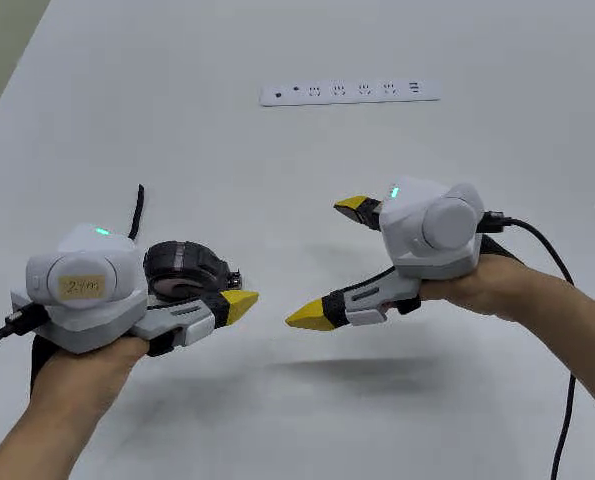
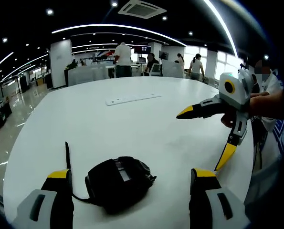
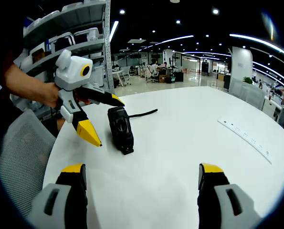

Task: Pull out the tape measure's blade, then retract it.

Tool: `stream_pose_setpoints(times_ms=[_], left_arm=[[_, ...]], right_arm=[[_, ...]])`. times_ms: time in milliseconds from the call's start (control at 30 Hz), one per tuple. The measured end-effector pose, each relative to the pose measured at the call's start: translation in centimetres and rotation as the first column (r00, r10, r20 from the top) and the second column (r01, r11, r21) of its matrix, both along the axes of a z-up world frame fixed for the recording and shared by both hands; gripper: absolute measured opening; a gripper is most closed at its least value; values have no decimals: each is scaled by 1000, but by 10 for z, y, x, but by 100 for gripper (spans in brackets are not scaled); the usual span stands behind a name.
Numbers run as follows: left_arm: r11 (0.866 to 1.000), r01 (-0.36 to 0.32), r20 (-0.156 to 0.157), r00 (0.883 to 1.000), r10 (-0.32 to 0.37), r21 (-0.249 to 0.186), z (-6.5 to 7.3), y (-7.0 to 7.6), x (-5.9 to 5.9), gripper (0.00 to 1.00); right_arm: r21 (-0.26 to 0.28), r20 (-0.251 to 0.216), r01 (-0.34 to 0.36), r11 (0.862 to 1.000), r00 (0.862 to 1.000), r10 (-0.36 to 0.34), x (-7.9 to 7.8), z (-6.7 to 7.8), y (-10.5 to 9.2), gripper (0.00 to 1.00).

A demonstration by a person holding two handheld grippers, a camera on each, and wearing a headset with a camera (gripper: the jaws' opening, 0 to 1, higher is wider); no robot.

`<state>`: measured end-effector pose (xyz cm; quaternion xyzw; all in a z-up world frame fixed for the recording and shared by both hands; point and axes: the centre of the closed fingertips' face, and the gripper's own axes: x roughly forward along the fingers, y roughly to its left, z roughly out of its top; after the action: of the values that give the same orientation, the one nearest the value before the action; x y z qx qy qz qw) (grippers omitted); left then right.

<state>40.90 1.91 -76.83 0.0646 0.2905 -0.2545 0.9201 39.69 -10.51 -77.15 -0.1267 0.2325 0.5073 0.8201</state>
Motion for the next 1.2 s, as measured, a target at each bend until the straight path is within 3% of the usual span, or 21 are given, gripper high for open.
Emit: stream_pose_setpoints(times_ms=[367,467,633,1200], left_arm=[[997,77,30,997,-76,-27,8,0,-7,100],[992,113,25,993,-112,-53,8,-4,-12,100],[985,166,29,986,-165,-53,10,-7,-19,100],[967,234,37,972,-231,-103,20,-6,-32,100]], right_arm=[[14,3,94,995,996,-94,-8,7,-28,100],[12,0,115,993,993,-115,-12,6,-34,100],[36,-7,170,985,986,-170,-17,12,-42,100],[54,15,276,960,961,-277,-35,27,-65,100]])
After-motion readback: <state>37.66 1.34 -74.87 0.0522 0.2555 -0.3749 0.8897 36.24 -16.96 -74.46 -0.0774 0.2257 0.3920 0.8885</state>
